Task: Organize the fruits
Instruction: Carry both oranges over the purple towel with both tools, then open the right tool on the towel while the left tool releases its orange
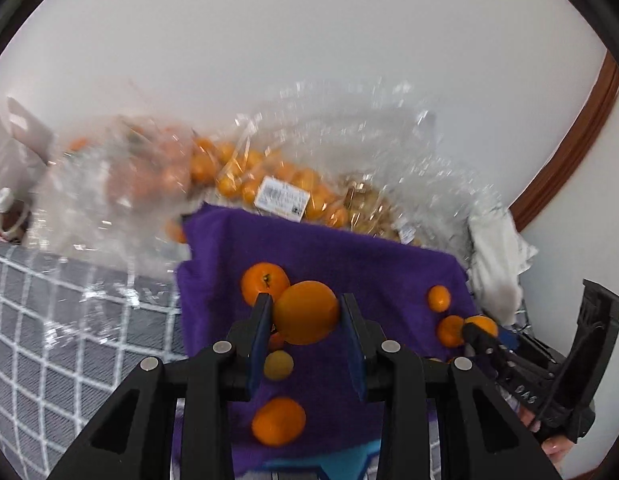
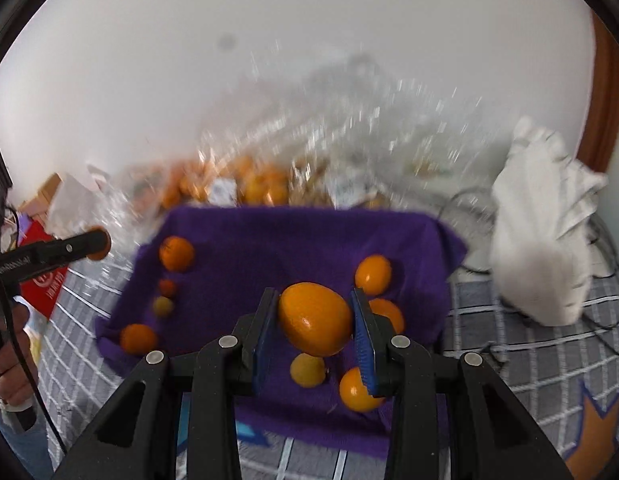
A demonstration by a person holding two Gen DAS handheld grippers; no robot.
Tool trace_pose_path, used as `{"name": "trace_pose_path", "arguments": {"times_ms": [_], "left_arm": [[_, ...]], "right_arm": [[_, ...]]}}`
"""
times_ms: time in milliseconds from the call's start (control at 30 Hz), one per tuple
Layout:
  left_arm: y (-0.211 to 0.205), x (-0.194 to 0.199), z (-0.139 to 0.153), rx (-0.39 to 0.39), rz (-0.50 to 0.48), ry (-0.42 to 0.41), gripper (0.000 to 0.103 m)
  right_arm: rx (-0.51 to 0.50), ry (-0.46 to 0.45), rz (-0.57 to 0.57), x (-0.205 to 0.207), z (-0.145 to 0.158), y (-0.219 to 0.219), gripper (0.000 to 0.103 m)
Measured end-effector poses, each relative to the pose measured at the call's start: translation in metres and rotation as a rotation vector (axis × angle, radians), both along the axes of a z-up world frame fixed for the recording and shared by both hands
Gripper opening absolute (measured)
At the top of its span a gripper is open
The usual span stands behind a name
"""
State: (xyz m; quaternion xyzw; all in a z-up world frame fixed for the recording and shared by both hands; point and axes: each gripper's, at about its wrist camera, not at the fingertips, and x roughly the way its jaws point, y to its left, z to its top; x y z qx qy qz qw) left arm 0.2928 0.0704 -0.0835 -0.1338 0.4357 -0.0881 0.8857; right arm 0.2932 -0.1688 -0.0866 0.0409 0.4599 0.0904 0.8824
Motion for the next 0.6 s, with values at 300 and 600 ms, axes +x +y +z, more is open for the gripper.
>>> {"name": "trace_pose_path", "arguments": {"times_ms": [300, 600], "left_arm": [[-0.03, 0.041, -0.046, 0.051, -0.076, 0.108, 0.032], [-0.043, 0.049, -0.067, 0.085, -0.107, 0.152, 0.032]], "right_arm": [[-0.052, 0.046, 0.05, 0.02, -0.042, 0.012, 0.036], [-0.094, 0.024, 0.094, 0.019, -0.046, 0.019, 0.036]]}}
